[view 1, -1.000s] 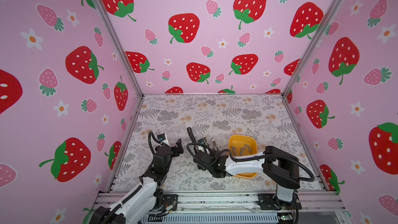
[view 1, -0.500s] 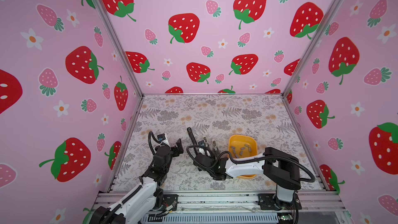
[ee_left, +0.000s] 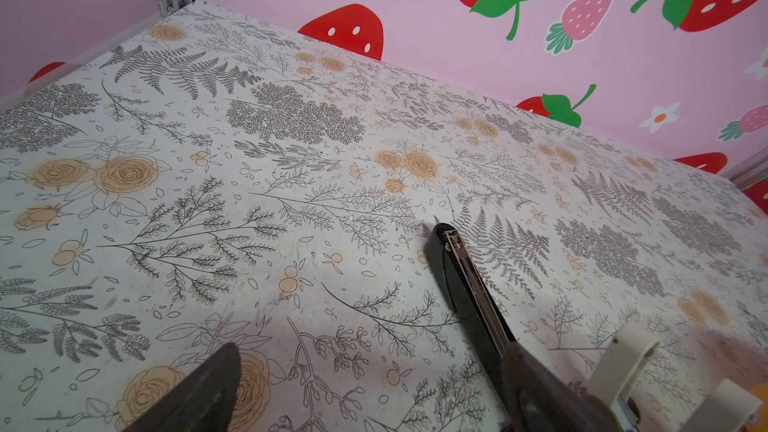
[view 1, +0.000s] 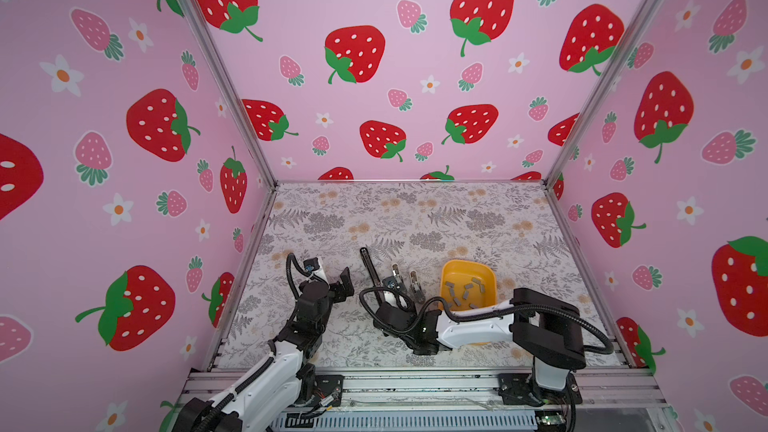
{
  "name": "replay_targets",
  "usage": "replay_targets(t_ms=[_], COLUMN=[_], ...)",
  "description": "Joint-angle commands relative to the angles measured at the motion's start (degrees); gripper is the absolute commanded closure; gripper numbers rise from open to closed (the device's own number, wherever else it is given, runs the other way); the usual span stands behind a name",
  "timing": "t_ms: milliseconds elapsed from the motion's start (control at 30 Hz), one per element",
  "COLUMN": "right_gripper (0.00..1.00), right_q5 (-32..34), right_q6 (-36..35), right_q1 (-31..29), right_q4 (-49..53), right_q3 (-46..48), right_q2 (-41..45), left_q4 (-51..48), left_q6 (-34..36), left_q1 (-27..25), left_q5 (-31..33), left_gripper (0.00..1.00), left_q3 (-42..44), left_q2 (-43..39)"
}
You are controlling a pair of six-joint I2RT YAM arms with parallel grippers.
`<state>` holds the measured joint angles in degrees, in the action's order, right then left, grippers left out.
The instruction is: Load the staples into the stapler
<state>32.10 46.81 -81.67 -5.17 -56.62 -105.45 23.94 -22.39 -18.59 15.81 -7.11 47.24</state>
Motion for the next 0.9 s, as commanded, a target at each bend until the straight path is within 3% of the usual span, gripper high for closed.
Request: replay_targets(t_ms=[0,533,700,867], right_gripper=[0.87,0.68,0.65,0.55], right_q5=[-0.25,2.52,8.66,14.34], right_q6=[1.65,-1.21,-1.61,-1.12], right_q1=[-0.94,-1.19,-1.17,-0.68], right_q4=[2.97,2.43,6.71,12.07], right_q3=[1.55,2.39,4.26,8.10], right_q2=[1.17,7.48,15.77,25.53], left_q4=[-0.04,0.03,0.06,4.78], left_q6=[-0.82,-0.63,-0.04,3.04], left_q1=[0.23,0.25,0.29,0.28], left_q5=[-0.05,-0.11,-1.97,-9.42], left_gripper=[0.01,0.01,0.01,0.01], left_q3=[-2.24,-1.76,-2.07,0.02], left_q2=[-0.23,-1.37,-0.75,-1.32])
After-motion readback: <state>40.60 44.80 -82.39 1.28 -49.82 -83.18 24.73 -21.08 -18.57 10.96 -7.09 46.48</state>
